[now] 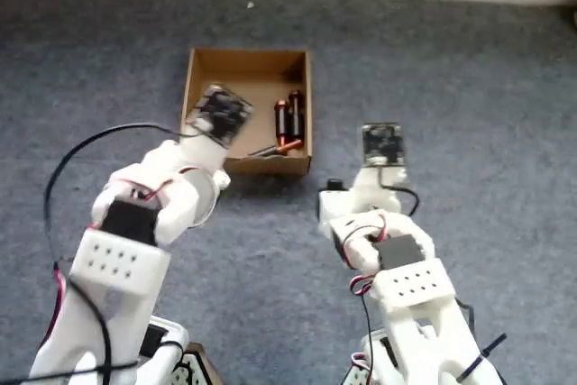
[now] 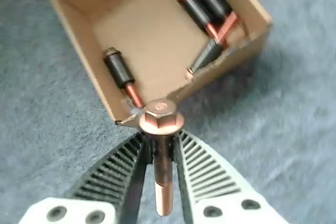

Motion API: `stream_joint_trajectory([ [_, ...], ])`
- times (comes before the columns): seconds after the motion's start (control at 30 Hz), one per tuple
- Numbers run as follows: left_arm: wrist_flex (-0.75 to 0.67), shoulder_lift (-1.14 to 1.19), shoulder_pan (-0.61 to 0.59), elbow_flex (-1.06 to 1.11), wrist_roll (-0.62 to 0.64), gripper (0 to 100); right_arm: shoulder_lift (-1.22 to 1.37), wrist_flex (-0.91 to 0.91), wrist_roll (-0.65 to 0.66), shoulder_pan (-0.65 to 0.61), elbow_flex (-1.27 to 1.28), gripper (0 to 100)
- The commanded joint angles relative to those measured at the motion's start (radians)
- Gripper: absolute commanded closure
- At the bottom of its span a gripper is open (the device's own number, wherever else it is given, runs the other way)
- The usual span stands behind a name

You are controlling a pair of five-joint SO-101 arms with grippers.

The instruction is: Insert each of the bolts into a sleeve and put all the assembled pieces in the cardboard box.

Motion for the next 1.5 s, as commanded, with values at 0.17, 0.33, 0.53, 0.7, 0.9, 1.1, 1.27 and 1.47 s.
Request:
stream_joint_trajectory([
  [0.17,-0.17,-0.496,0.028,0.28,0.161,100,-0.217,-0.002,0.014,-0.091,0.048,99.3],
  [0.33,-0.187,-0.645,-0.03,0.325,0.279,100,-0.438,-0.007,0.084,-0.18,0.139,99.3],
  [0.53,-0.302,-0.684,-0.027,0.323,0.417,100,-0.561,-0.139,0.147,-0.251,0.268,99.3],
  [0.7,-0.411,-0.682,0.041,0.325,0.466,100,-0.645,-0.283,0.147,-0.344,0.377,99.3],
  [0.9,-0.411,-0.688,0.202,0.325,0.468,100,-0.771,-0.412,0.288,-0.401,0.507,99.3],
  [1.1,-0.407,-0.69,0.277,0.325,0.463,100,-0.914,-0.452,0.351,-0.401,0.596,99.3],
  [1.27,-0.407,-0.69,0.303,0.325,0.463,100,-0.955,-0.38,0.344,-0.4,0.596,99.3],
  [1.47,-0.396,-0.691,0.295,0.266,0.462,100,-0.955,-0.303,0.338,-0.398,0.596,99.3],
])
